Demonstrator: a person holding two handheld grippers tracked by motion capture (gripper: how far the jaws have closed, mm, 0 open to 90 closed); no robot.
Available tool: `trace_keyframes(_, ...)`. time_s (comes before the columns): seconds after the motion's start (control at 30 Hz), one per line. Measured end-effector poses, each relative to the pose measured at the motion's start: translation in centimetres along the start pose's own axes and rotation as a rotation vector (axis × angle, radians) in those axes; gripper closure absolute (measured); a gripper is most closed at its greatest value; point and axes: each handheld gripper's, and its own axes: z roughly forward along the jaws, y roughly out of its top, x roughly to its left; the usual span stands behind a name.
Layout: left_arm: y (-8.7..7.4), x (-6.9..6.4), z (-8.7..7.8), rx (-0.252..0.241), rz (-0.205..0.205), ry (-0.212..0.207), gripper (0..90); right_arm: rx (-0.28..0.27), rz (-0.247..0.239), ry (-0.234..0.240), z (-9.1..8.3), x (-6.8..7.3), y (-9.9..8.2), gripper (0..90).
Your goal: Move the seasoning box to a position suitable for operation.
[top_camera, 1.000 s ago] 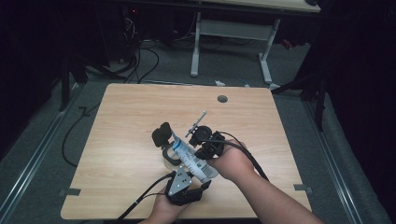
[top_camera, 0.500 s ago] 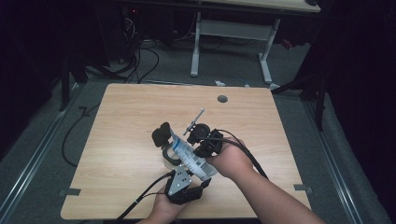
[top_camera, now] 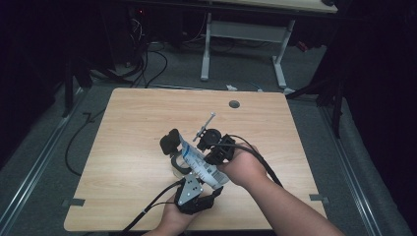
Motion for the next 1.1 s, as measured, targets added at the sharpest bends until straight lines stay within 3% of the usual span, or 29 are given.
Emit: trace_keyframes(1.1,0.69,0.42,0.12,-0.01,-0.008,-0.004,47.5,0.018,-0.018,-0.013,-0.46,-0.22,0.91,90.0)
